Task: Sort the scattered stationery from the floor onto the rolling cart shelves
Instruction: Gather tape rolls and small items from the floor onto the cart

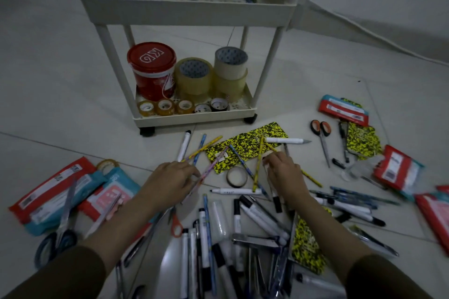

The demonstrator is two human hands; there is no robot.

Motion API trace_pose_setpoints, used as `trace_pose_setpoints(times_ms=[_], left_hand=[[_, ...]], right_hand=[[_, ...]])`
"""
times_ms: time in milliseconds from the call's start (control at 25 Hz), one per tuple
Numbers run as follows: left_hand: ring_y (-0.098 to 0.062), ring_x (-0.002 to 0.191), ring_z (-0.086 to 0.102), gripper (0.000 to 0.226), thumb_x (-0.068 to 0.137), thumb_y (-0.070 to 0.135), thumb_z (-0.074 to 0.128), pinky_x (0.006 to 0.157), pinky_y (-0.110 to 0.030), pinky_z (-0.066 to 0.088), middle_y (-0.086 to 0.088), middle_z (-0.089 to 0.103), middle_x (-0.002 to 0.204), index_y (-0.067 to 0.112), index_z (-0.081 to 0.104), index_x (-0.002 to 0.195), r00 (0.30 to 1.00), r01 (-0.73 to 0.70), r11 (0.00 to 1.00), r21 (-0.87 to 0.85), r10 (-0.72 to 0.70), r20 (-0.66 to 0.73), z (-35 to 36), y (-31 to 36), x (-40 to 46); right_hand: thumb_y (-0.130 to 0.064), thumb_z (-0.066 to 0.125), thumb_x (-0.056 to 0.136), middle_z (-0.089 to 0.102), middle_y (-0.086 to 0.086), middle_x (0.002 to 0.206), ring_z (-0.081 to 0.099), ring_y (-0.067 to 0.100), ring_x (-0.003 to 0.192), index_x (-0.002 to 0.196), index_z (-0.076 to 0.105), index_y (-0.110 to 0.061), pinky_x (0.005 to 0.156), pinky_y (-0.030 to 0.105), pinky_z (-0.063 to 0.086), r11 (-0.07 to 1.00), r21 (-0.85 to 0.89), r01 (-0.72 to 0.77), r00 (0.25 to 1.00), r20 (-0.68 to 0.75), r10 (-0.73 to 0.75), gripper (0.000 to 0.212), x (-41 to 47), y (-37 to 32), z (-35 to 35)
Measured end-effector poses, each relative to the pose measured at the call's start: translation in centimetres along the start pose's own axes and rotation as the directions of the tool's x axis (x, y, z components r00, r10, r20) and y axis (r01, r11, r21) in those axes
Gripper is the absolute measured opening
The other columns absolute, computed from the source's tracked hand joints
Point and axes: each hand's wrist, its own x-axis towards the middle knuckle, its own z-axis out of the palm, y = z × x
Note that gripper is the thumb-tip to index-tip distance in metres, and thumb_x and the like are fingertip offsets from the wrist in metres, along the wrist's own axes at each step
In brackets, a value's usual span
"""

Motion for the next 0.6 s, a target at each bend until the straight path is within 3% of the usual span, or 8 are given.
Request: trace_pose_setpoints(times_ms=[120,240,400,600], left_hand=[[-0.015,0.115,0.051,0.028,0.092,0.024,0.045,0.09,-0.028,0.035,0.006,0.059,0.122,0.028,0.056,0.117,1.0,0.005,1.0,0.018,-0.005,0.015,-0.2,0.6,0.2],[-0.015,0.114,0.051,0.027,0.092,0.024,0.046,0.087,-0.028,0.034,0.005,0.059,0.121,0.028,0.057,0.116,1.0,0.021,1.0,0.022,-0.021,0.016,-0.5,0.8,0.2],[-0.016,0.114,0.052,0.027,0.092,0.024,0.046,0.089,-0.028,0.036,0.004,0.059,0.123,0.026,0.057,0.116,0.999,0.029,0.999,0.031,-0.03,0.023,-0.6,0.8,0.1],[-0.018,0.113,0.052,0.028,0.092,0.022,0.045,0.09,-0.029,0.038,0.004,0.058,0.124,0.025,0.057,0.116,0.996,0.073,0.997,0.006,-0.073,0.047,-0.2,-0.1,-0.4]], right_hand=[[-0.004,0.043,0.092,0.05,0.014,0.126,0.049,0.032,0.105,0.12,0.053,-0.006,0.079,0.037,0.039,0.999,0.028,0.04,0.999,0.005,-0.04,0.03,-0.3,0.2,0.3],[-0.006,0.041,0.094,0.048,0.012,0.126,0.044,0.029,0.11,0.124,0.048,-0.009,0.085,0.035,0.036,0.999,0.034,-0.025,0.999,-0.021,0.025,0.031,-0.7,0.5,0.6],[-0.012,0.039,0.095,0.05,0.005,0.123,0.041,0.027,0.111,0.116,0.046,-0.016,0.082,0.034,0.032,0.993,-0.116,-0.027,0.999,0.014,0.029,0.023,-0.8,0.9,0.7],[-0.012,0.048,0.091,0.062,0.004,0.104,0.049,0.03,0.097,0.104,0.058,-0.014,0.075,0.036,0.03,0.999,0.015,0.046,0.983,-0.18,-0.043,0.016,0.7,-2.2,-0.6]])
